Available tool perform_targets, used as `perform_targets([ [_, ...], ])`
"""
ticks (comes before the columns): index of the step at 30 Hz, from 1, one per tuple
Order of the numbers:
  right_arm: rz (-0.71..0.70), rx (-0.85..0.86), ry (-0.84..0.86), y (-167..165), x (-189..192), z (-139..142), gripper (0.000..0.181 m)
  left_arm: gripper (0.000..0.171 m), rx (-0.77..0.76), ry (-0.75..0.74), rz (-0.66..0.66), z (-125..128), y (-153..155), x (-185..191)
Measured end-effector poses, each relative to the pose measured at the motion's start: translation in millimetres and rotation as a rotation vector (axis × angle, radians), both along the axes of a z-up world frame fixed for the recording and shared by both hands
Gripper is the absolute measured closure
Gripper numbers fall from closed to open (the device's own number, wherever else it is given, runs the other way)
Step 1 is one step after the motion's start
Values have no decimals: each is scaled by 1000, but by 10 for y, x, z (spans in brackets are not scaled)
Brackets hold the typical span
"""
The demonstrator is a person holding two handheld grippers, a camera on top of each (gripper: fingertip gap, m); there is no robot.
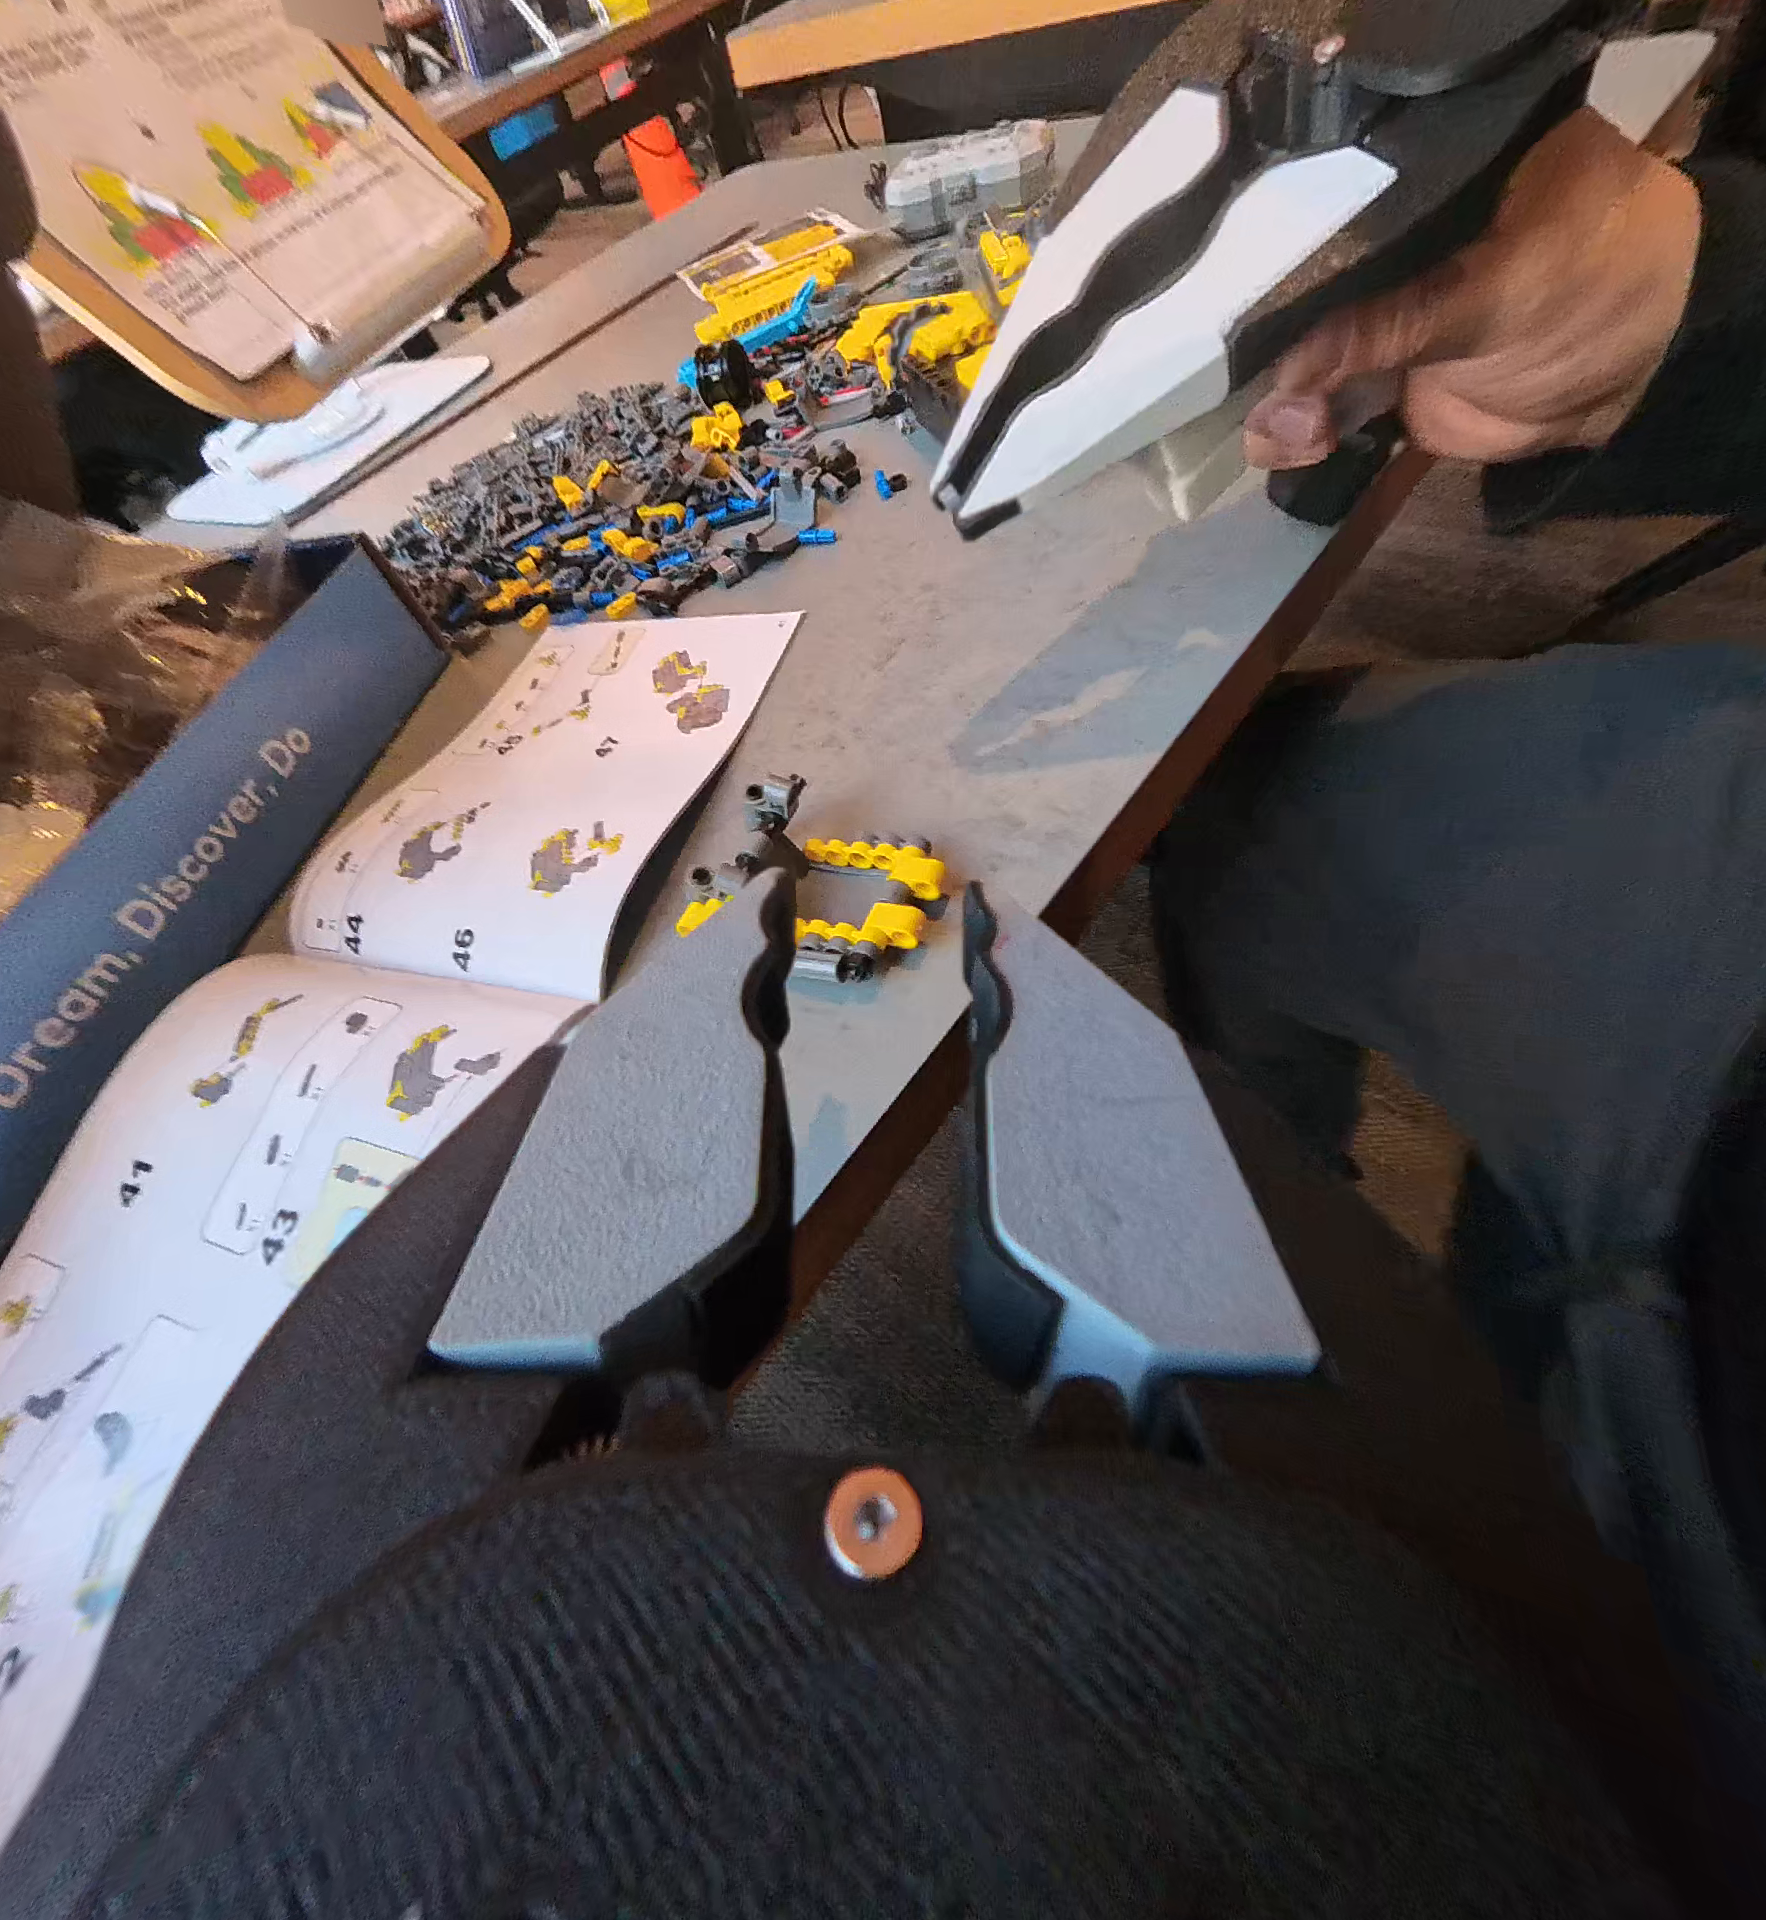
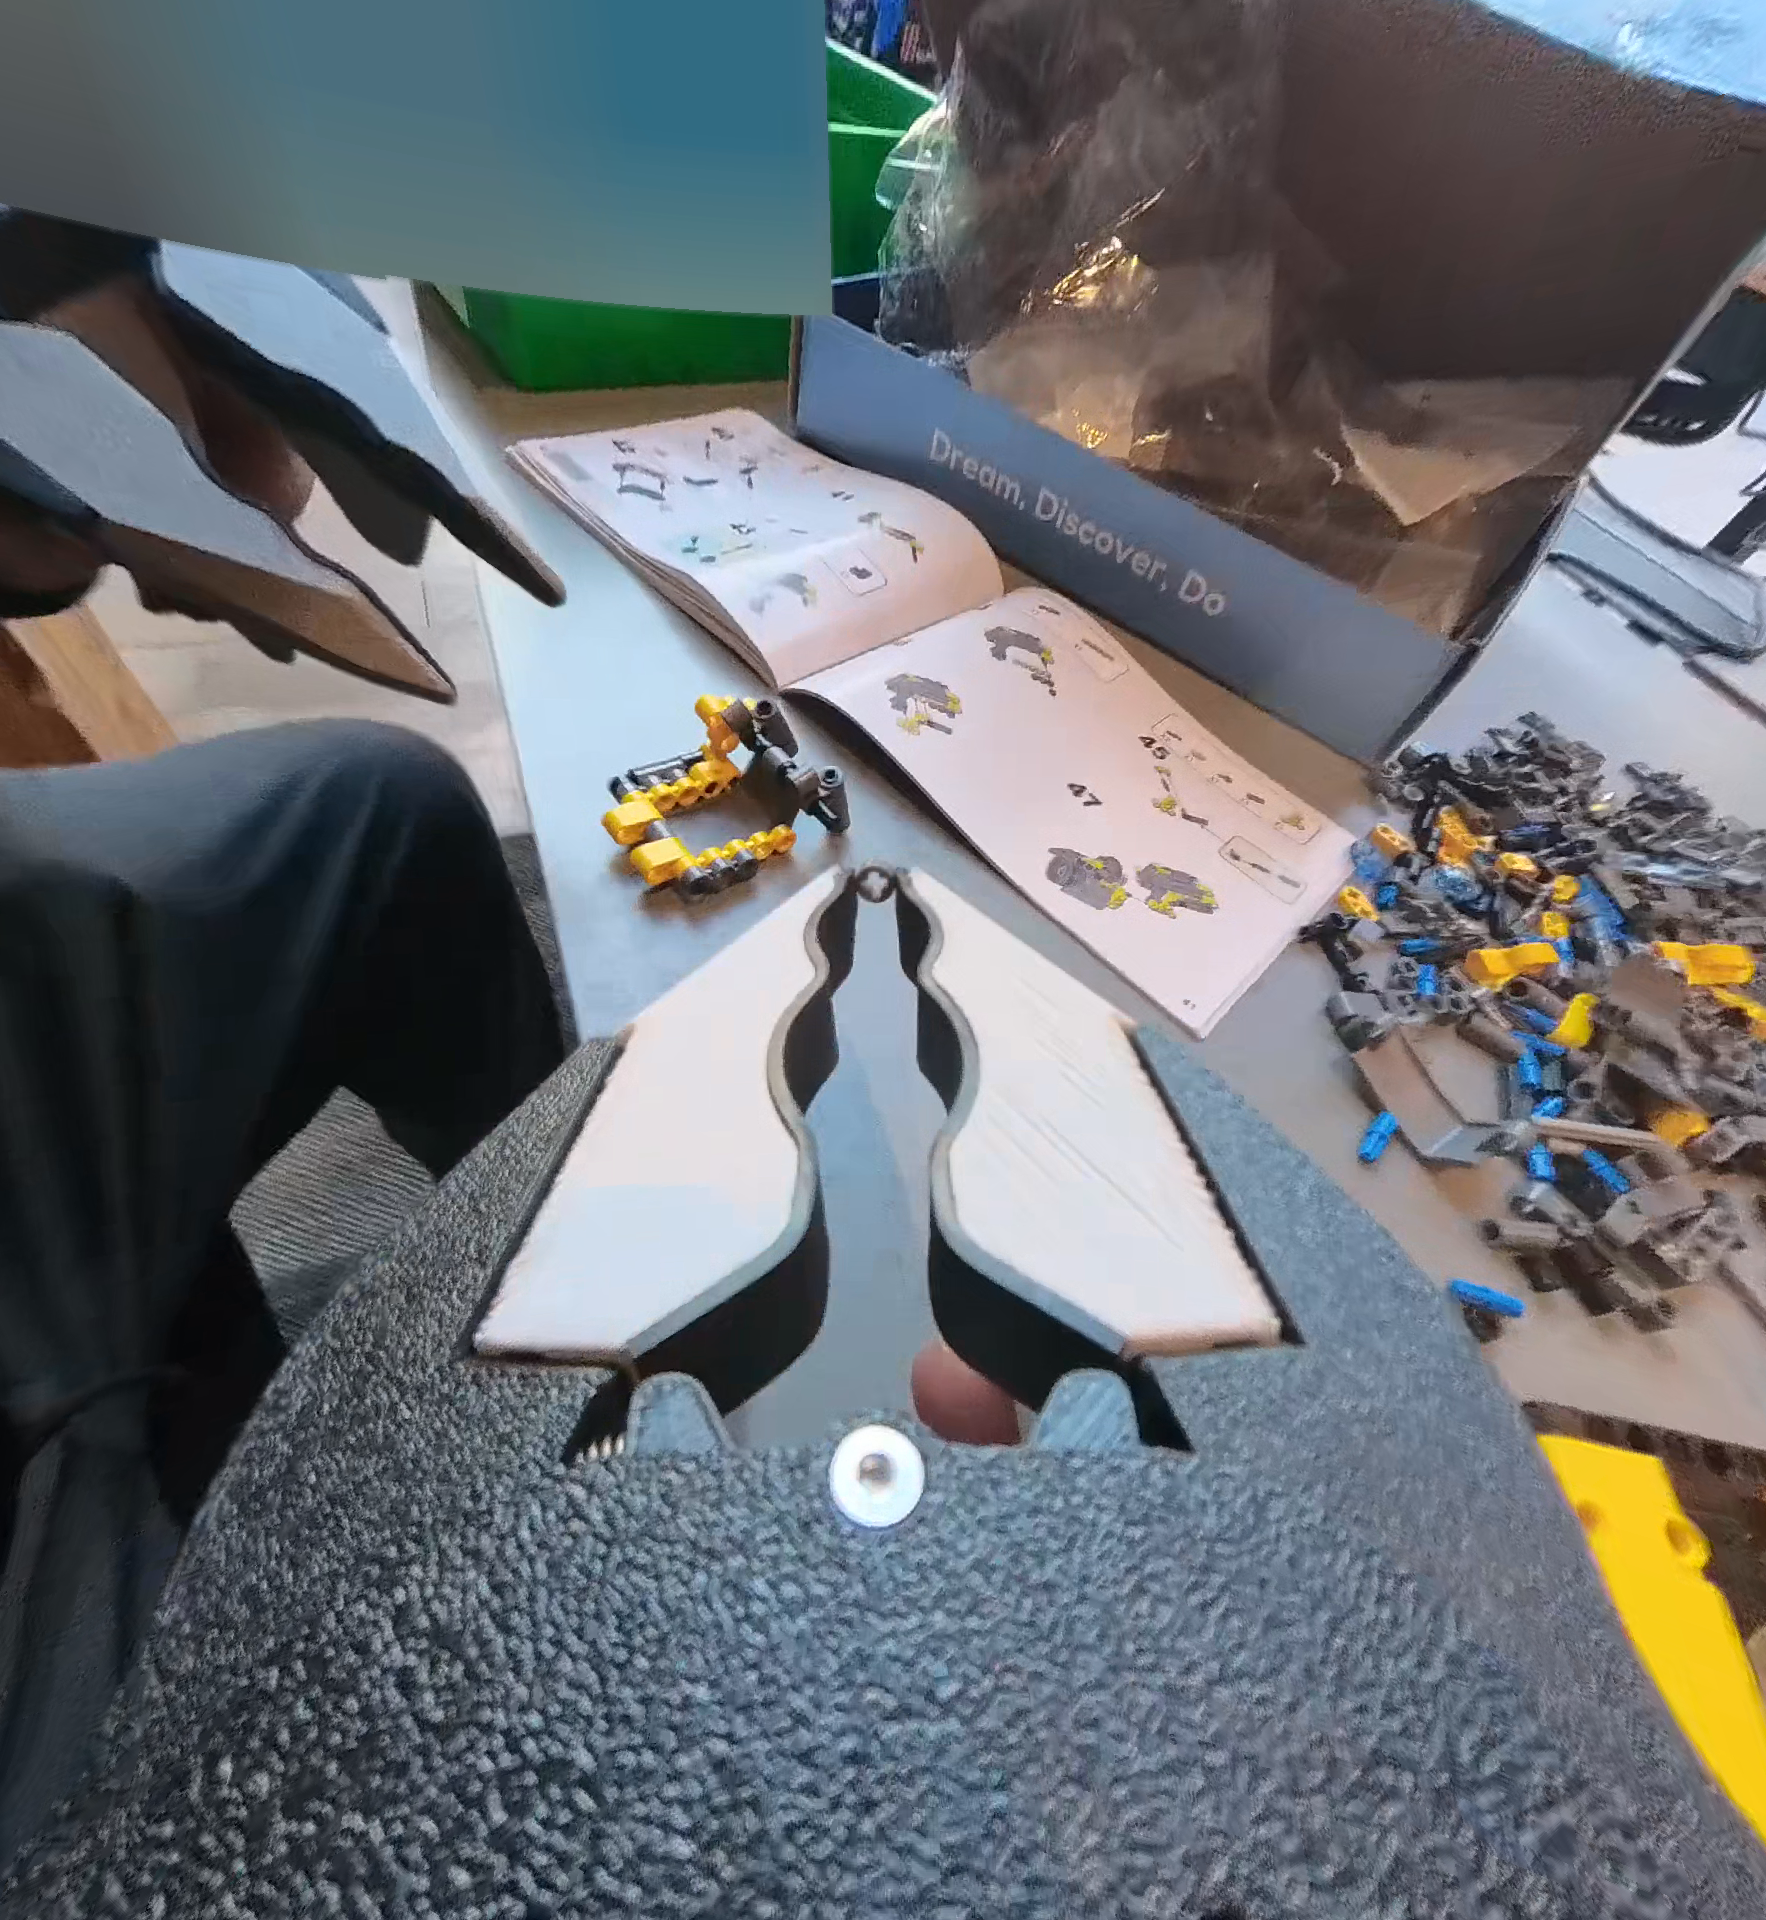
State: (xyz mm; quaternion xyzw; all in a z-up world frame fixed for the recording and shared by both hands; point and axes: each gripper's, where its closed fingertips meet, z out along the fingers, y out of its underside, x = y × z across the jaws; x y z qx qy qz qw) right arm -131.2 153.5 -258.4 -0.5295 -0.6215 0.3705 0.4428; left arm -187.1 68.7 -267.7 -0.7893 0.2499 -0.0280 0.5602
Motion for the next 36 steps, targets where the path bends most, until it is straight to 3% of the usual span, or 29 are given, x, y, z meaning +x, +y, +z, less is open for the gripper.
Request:
perform_targets([
  [3, 37, 32, -37, 34, -61, -17, 177, 142, -20, -26, 33, -11, 74, -13],
  [7, 122, -80, -36, -26, -171, -53, 175, 146, -68, 17, 48, -116, 222, -23],
  [13, 229, -62, -40, -93, -232, -74, 175, 146, -144, 23, -23, -151, 336, 45],
  [19, 285, -79, -20, -72, -298, -47, 175, 151, -181, 127, -48, -258, 449, 50],
  [29, 323, -119, 60, -61, -286, 86, 175, 154, -183, 201, -36, -386, 312, 122],
  [36, 291, -93, 99, -25, -273, 132, 175, 154, -83, 184, 66, -324, 249, 148],
])
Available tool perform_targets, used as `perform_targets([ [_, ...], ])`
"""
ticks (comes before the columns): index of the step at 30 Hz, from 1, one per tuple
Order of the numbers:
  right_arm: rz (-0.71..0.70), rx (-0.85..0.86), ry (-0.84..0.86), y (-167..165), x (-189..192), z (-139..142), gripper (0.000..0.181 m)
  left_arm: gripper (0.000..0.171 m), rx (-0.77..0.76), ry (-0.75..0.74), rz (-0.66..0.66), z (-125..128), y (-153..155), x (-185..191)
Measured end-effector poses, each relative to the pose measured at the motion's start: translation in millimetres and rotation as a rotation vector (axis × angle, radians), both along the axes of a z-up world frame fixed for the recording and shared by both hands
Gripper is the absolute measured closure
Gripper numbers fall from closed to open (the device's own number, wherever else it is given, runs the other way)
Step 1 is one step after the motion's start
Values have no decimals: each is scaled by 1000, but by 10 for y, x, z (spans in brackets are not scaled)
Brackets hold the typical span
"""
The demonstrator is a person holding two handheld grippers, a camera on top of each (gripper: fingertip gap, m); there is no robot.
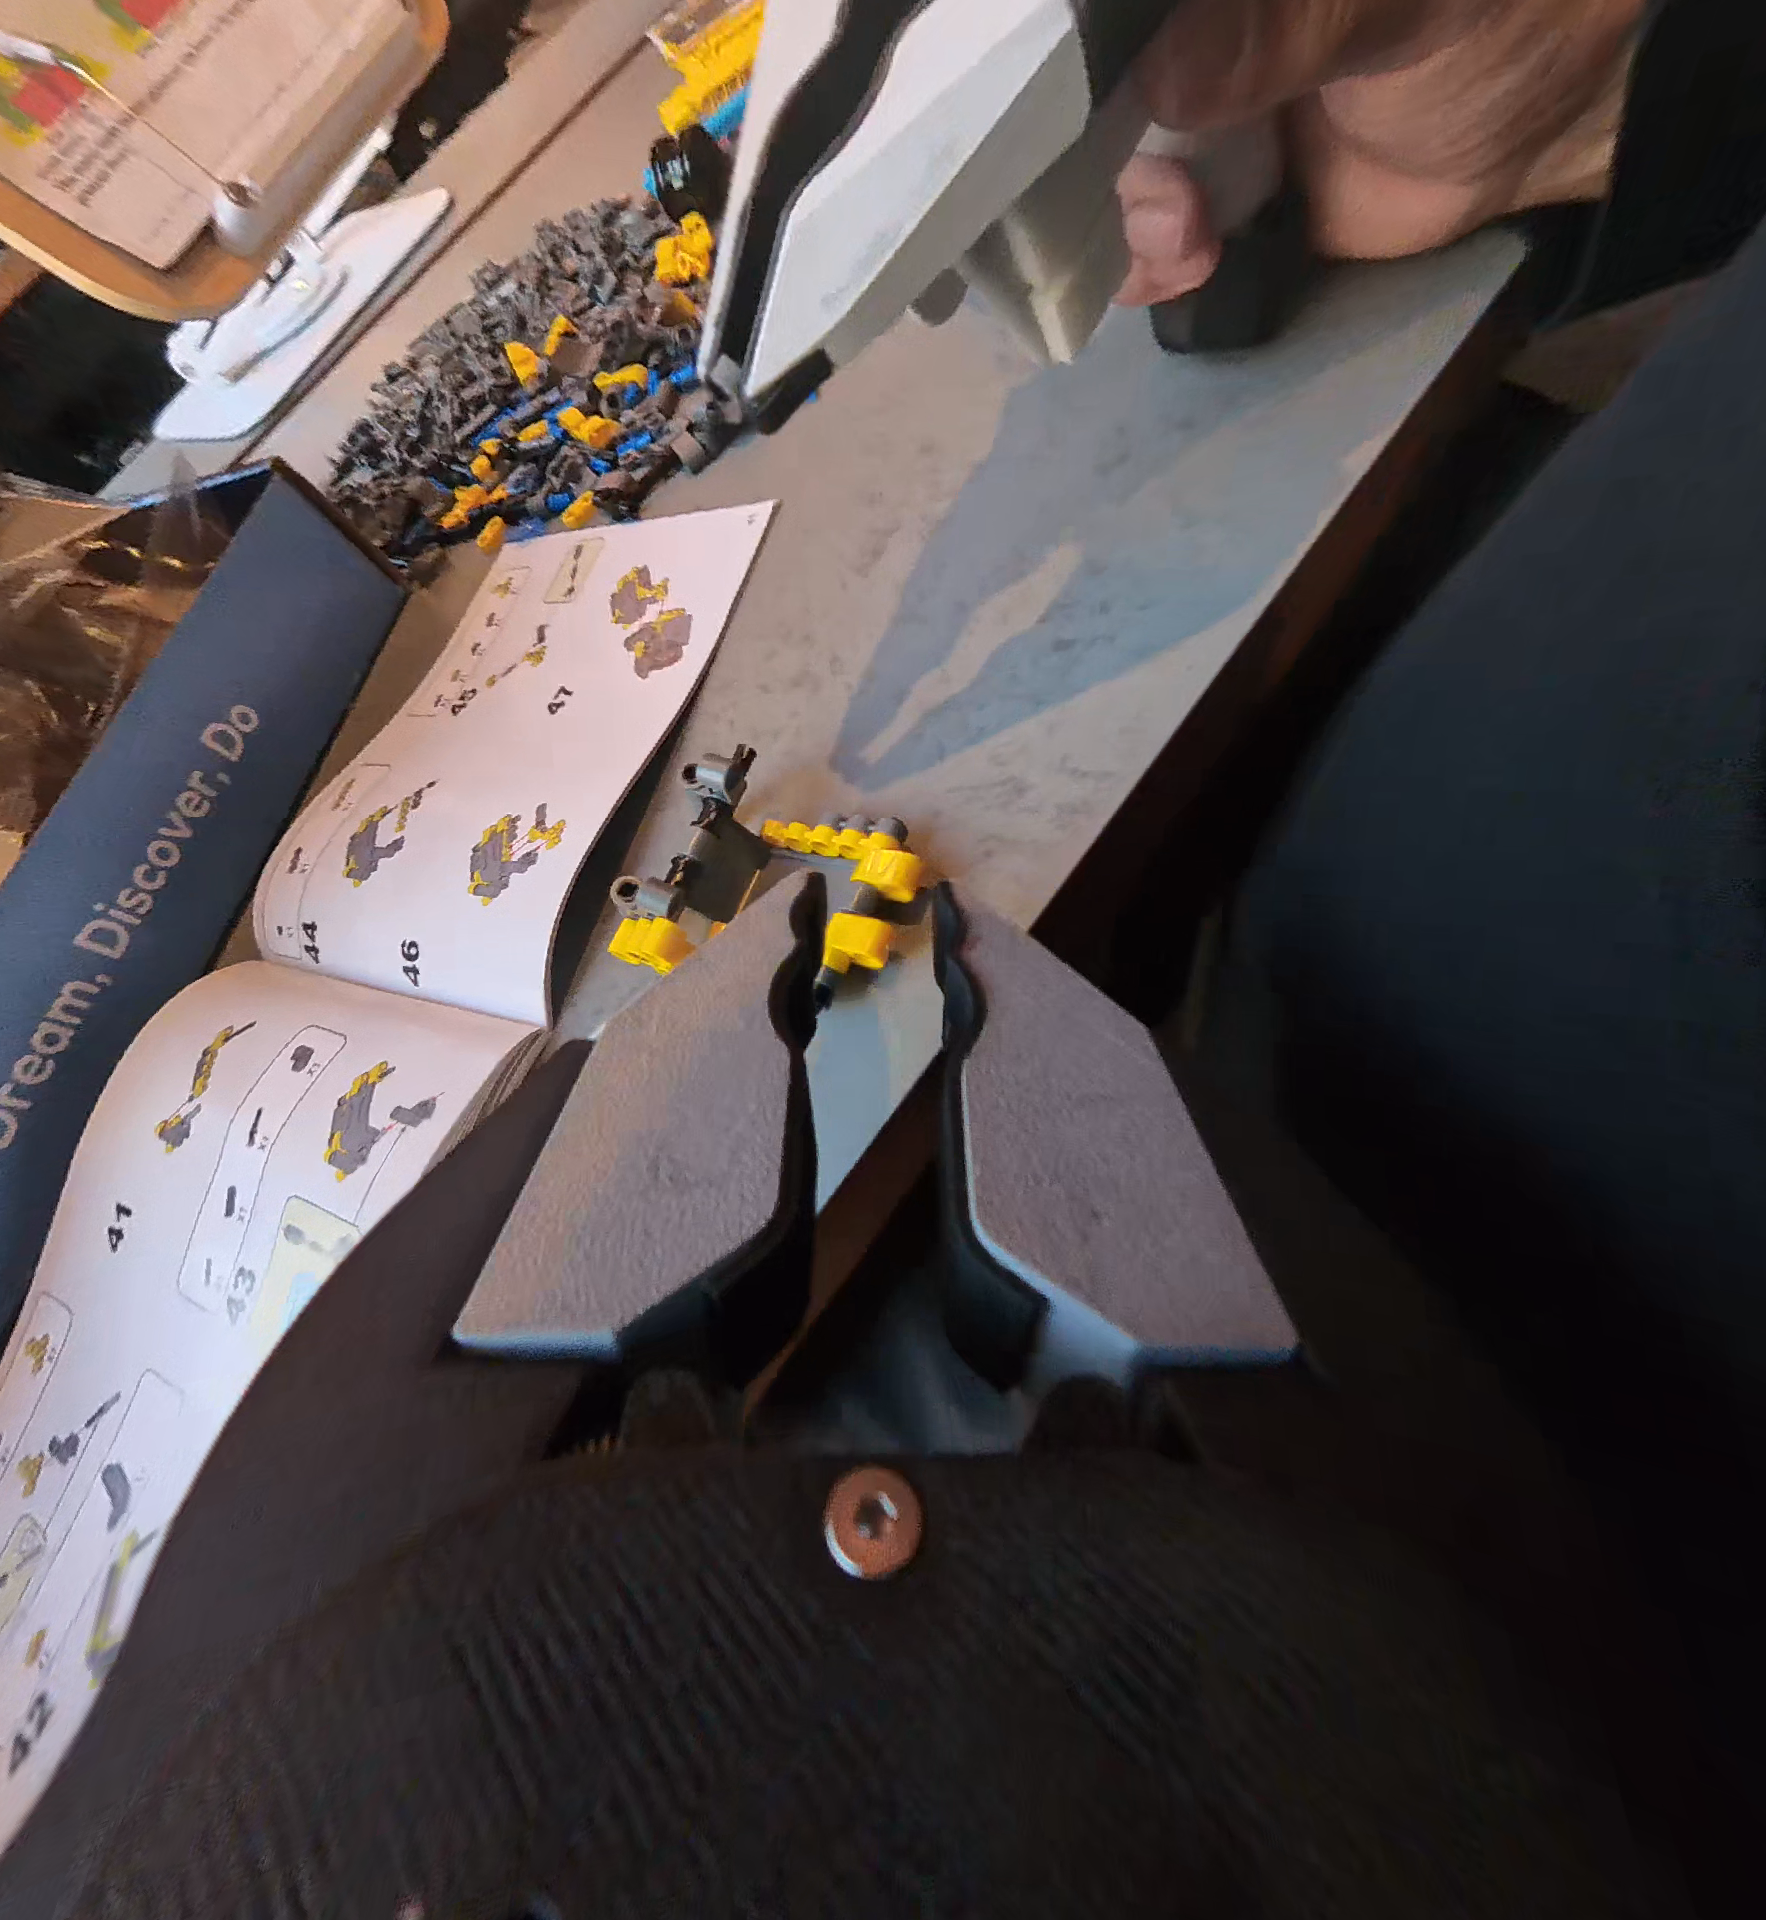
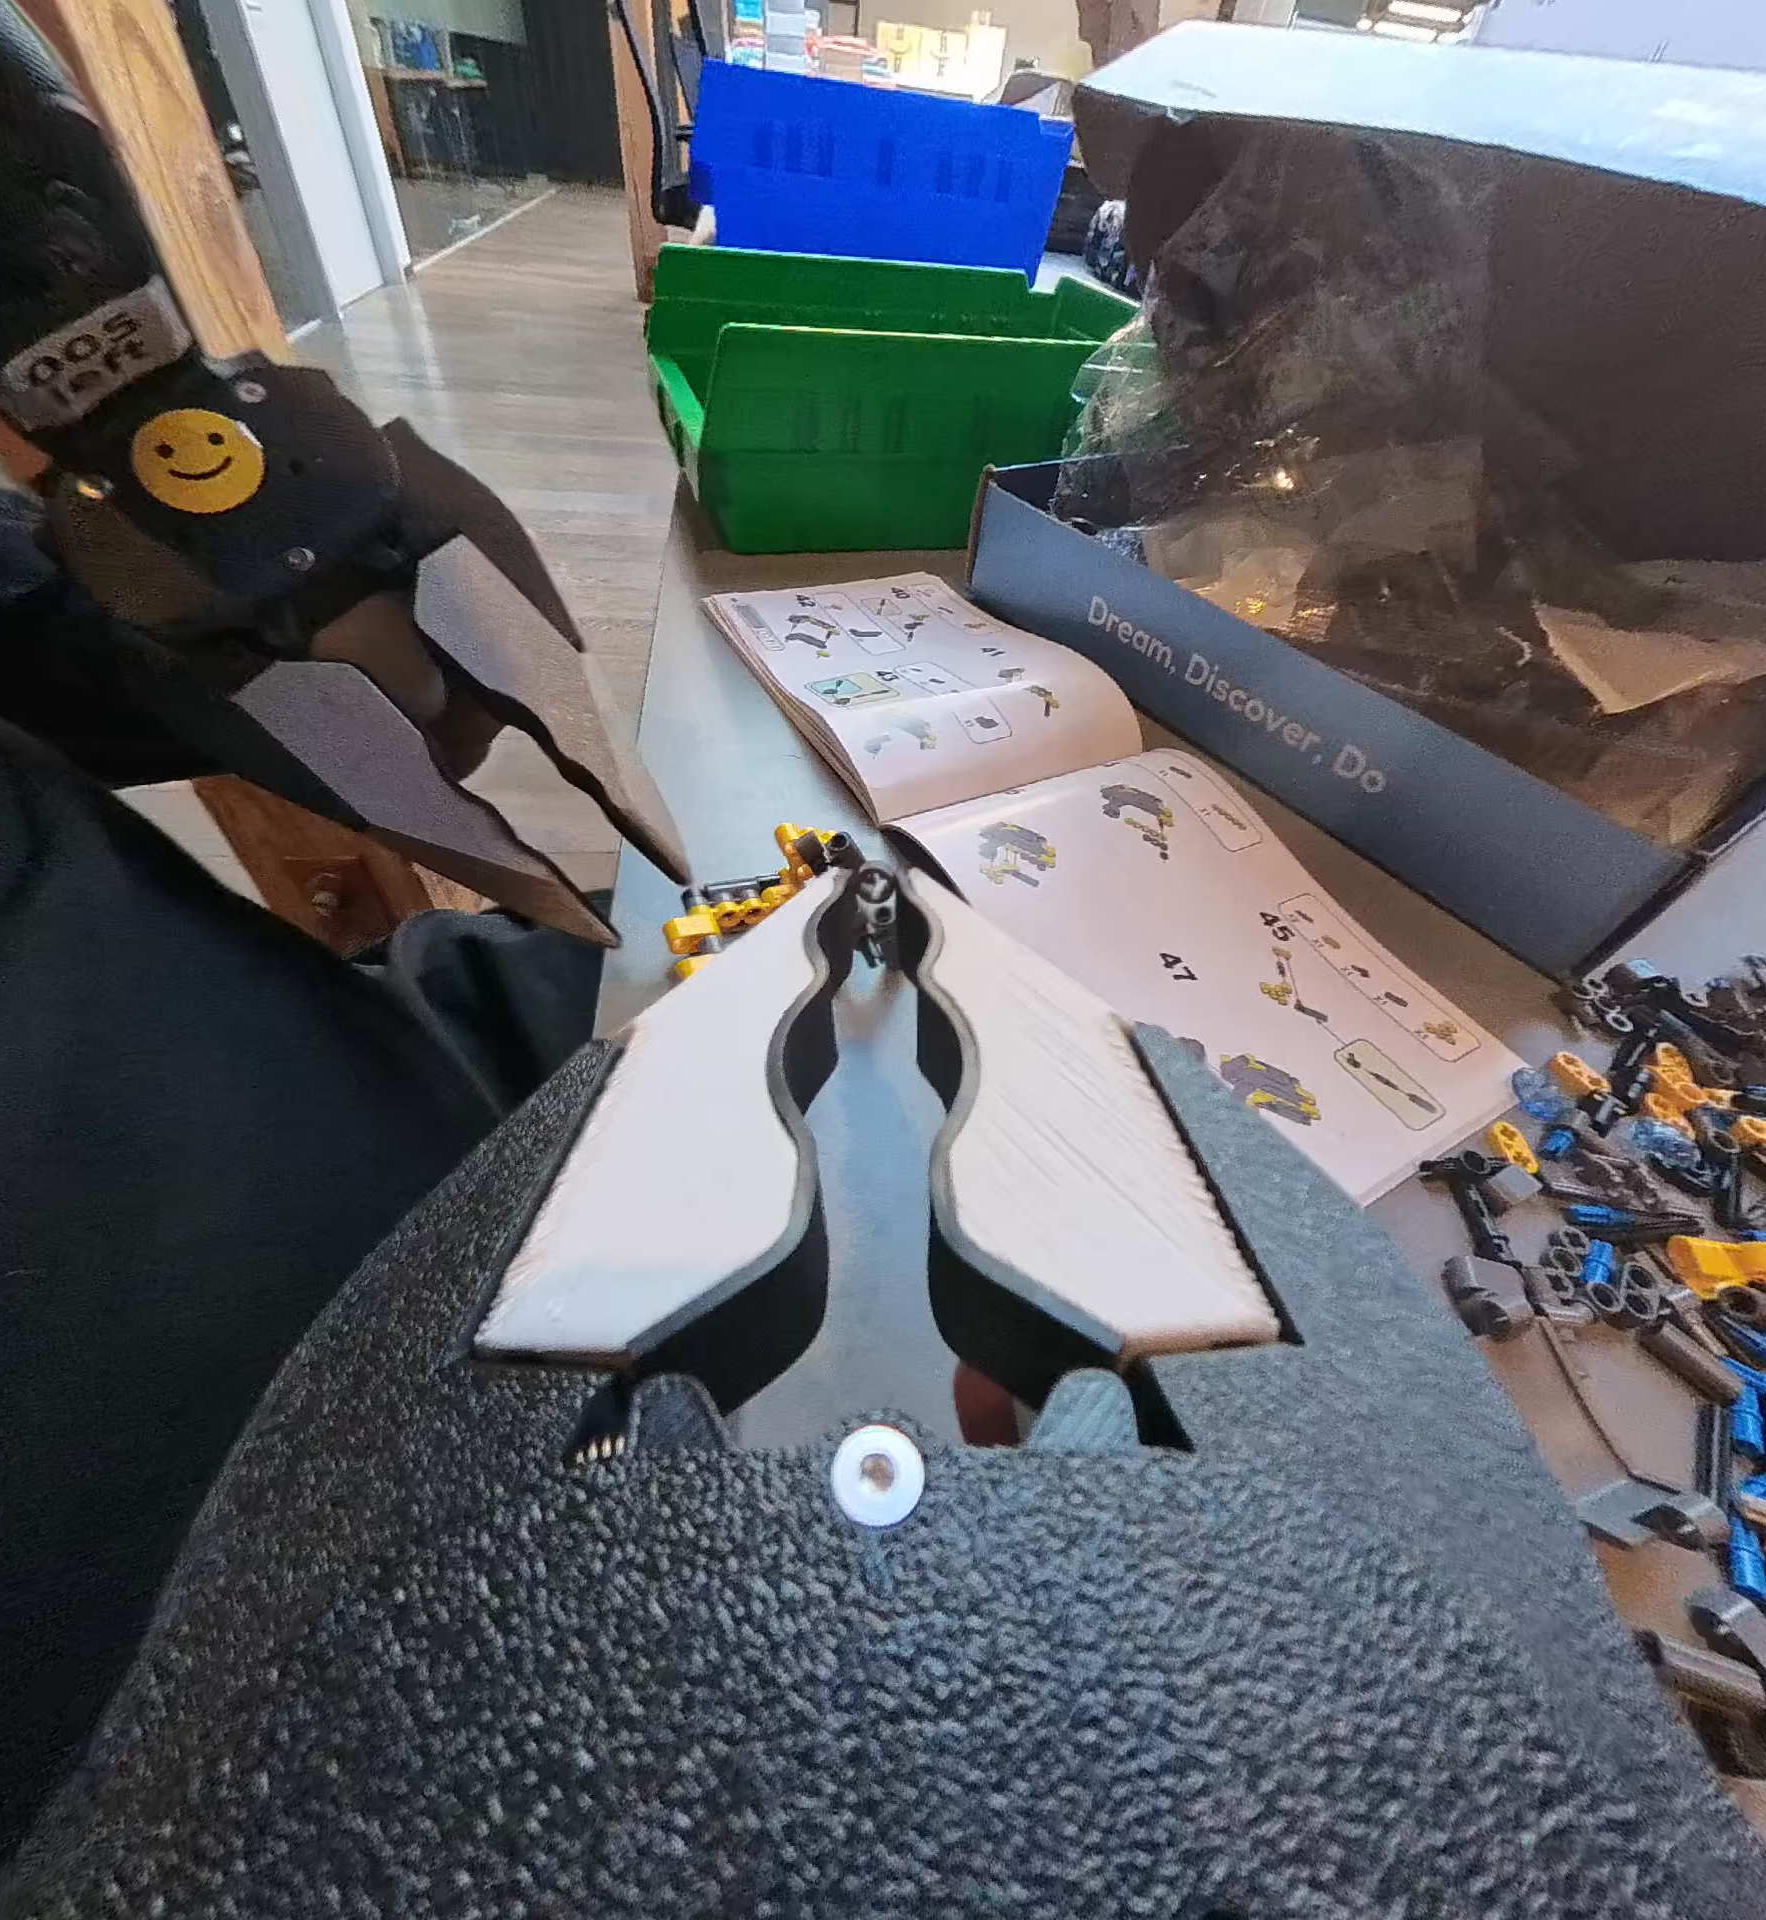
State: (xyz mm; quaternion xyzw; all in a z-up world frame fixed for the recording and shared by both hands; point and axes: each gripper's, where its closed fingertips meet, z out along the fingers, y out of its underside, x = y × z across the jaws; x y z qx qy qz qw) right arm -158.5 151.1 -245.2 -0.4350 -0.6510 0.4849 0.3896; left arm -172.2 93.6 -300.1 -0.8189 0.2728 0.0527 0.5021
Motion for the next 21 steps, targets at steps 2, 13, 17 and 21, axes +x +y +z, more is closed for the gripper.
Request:
perform_targets([
  [2, -16, 17, -1, 9, -8, -10, 175, 154, 49, -40, 13, 57, -33, 36],
  [13, -50, 210, -16, -67, -28, -133, 175, 159, 222, -108, -15, 351, -159, 92],
  [17, -65, 216, -13, -50, -31, -129, 175, 163, 237, -162, -25, 391, -127, 34],
  [21, -82, 205, -7, -13, -25, -112, 175, 163, 232, -250, -29, 409, -77, 4],
])
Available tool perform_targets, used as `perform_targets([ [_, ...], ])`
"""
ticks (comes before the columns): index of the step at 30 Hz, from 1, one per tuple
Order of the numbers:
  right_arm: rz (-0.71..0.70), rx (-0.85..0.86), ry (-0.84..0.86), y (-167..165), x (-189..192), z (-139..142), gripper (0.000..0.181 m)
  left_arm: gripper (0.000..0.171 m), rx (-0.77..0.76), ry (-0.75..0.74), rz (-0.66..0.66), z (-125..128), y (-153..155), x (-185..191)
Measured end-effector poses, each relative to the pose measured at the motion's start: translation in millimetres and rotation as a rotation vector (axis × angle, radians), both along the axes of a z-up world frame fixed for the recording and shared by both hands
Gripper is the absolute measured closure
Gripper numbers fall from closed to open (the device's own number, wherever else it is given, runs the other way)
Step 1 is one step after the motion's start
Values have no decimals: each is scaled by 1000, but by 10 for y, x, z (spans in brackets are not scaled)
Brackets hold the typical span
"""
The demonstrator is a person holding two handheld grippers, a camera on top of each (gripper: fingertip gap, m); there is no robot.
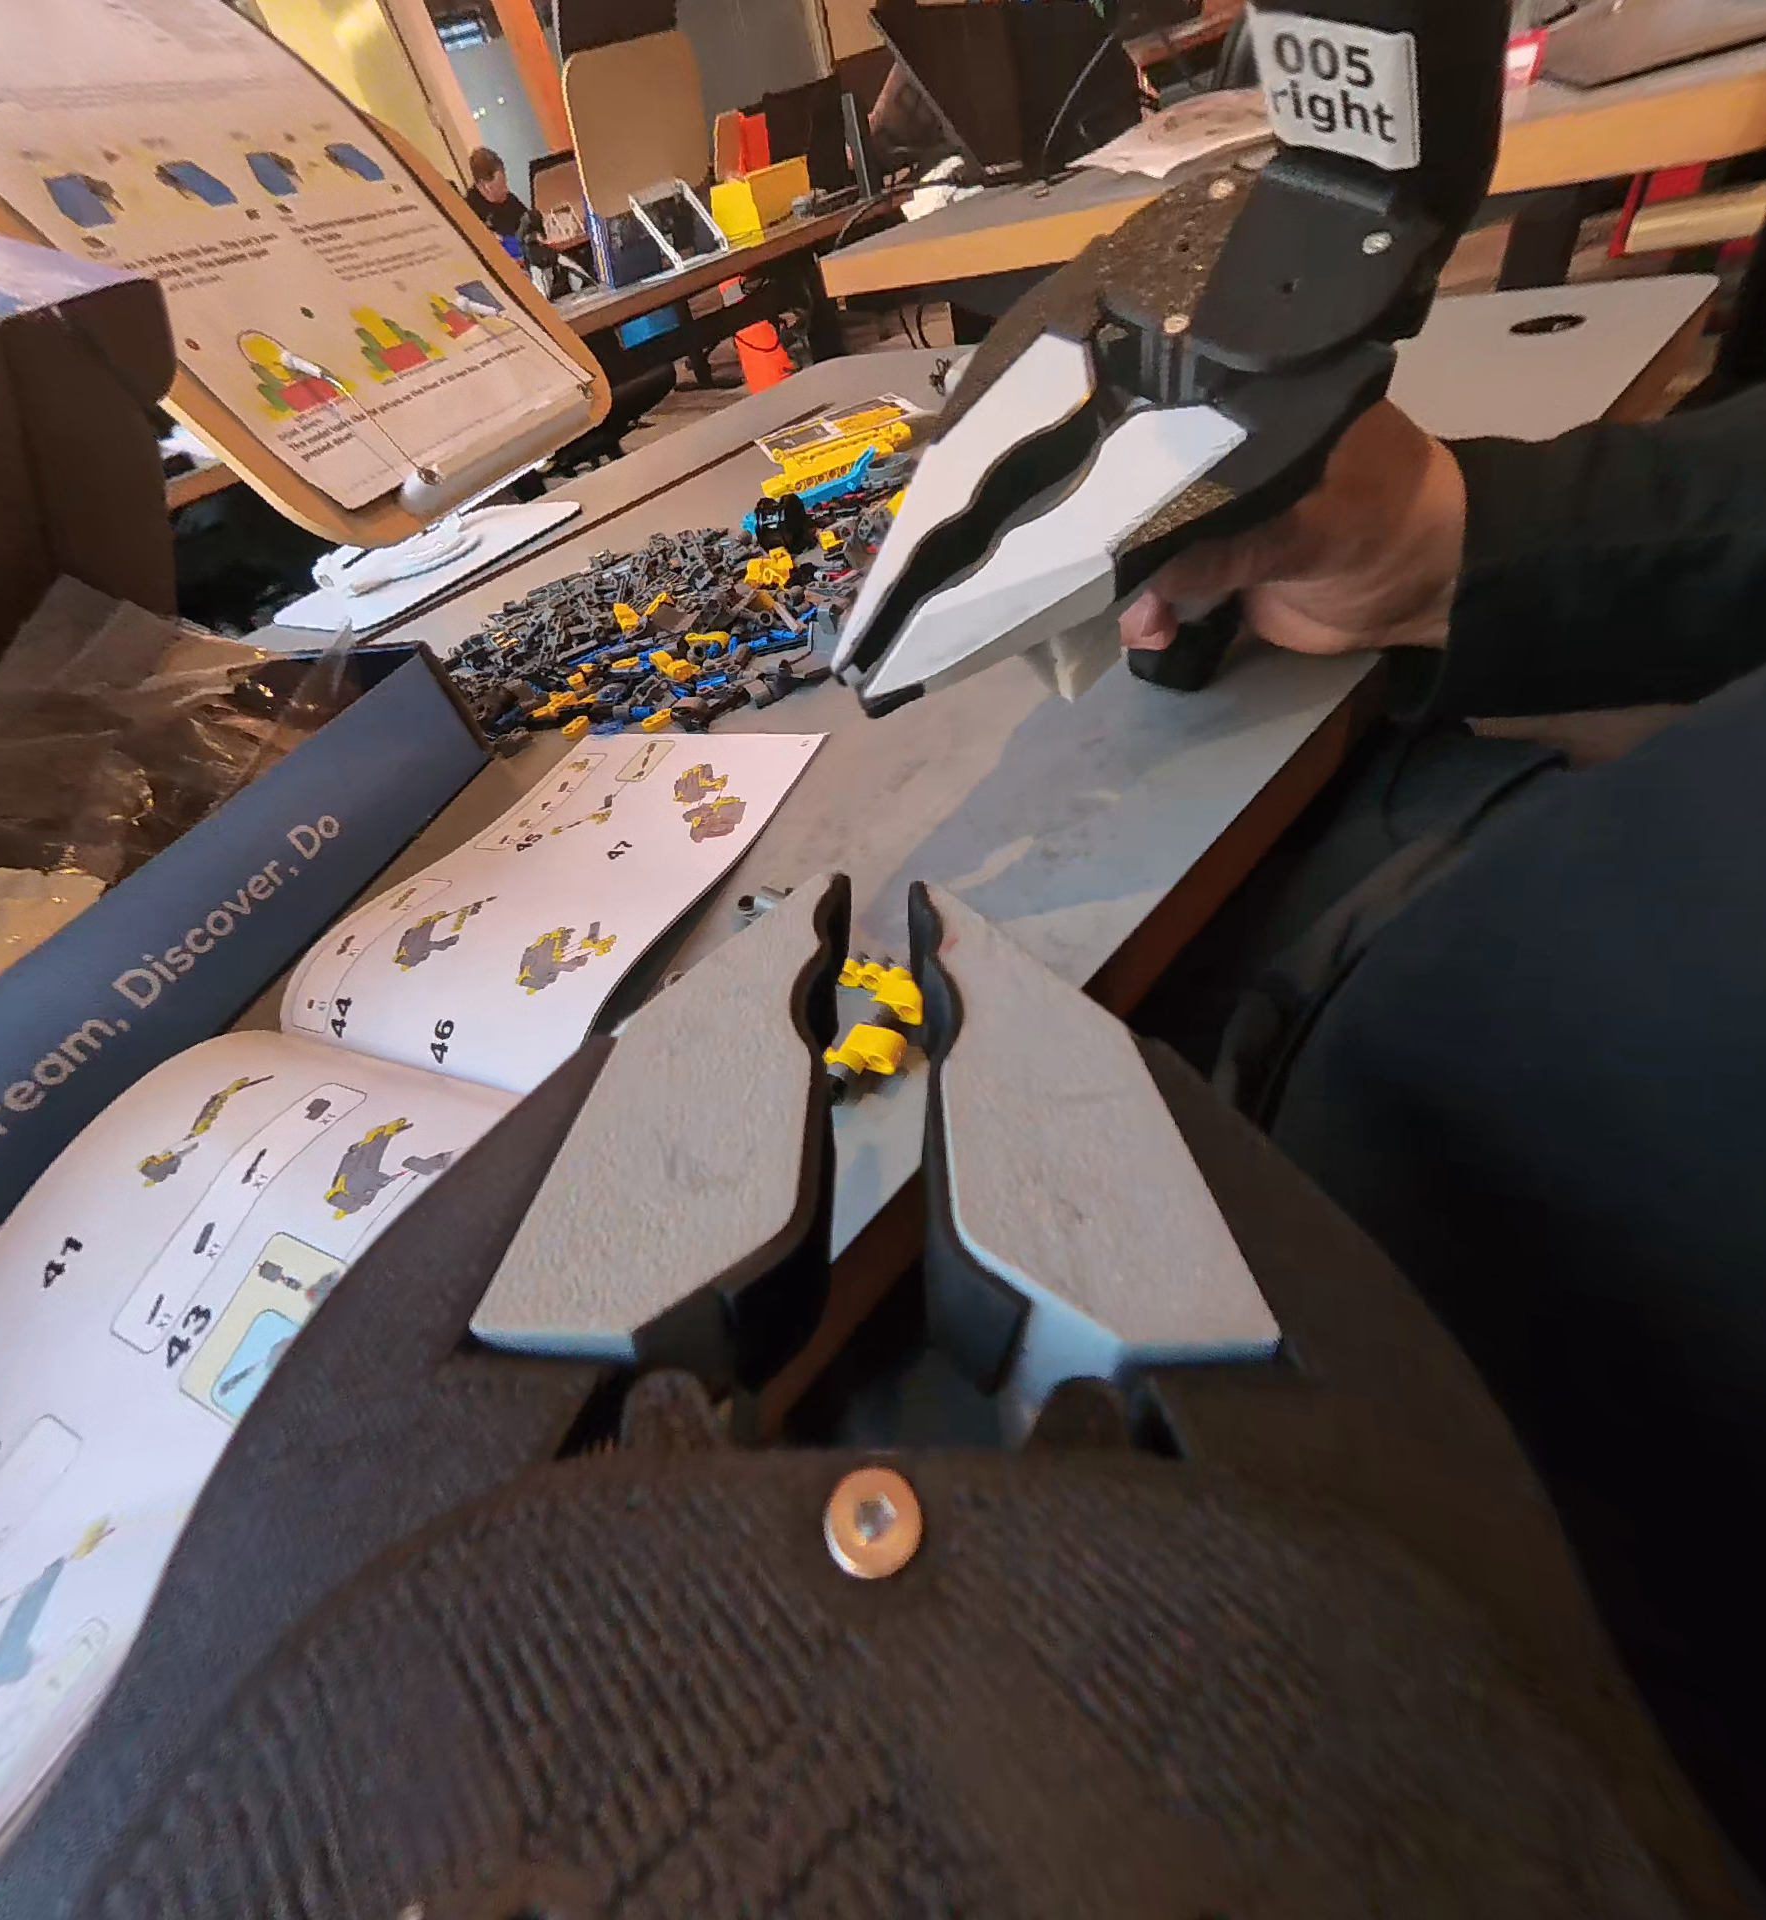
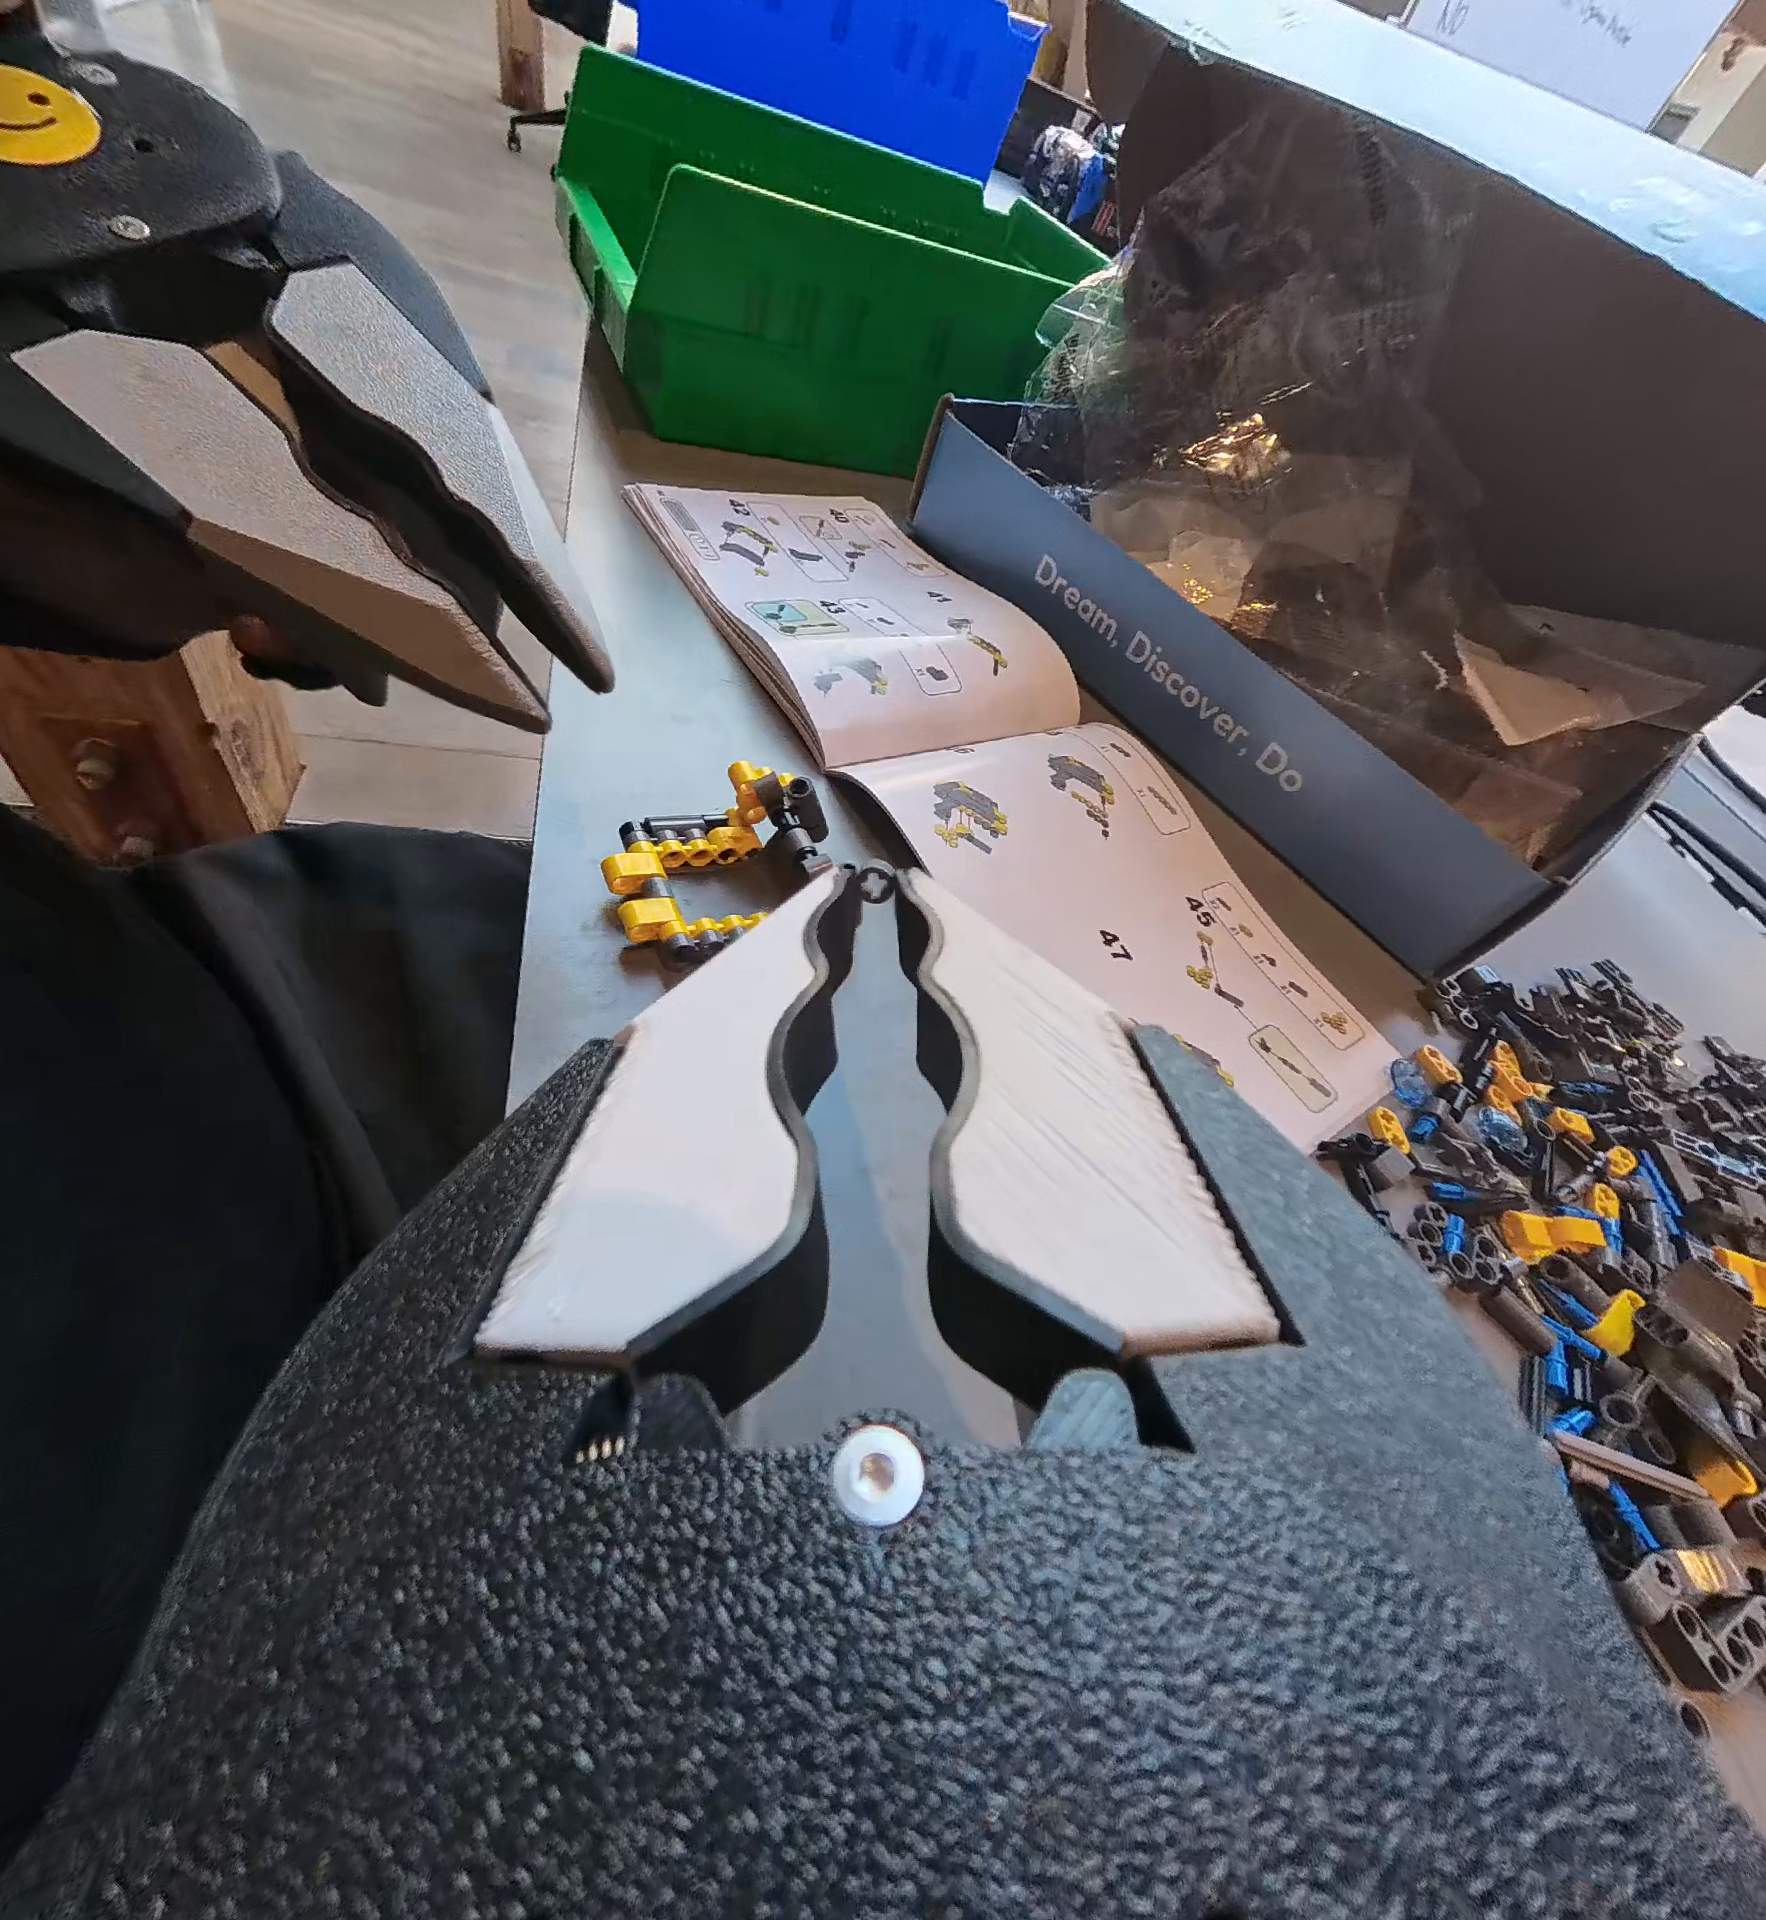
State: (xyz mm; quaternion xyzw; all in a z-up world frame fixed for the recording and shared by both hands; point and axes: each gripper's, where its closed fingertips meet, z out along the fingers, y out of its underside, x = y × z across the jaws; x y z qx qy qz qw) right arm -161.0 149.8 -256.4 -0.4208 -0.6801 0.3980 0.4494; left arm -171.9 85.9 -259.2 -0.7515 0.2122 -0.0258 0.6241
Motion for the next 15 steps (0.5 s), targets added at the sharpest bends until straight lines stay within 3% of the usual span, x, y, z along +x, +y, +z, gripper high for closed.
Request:
perform_targets([
  [15, 10, -30, 12, 8, 11, 33, 177, 163, -23, -127, 20, -14, 100, -149],
])
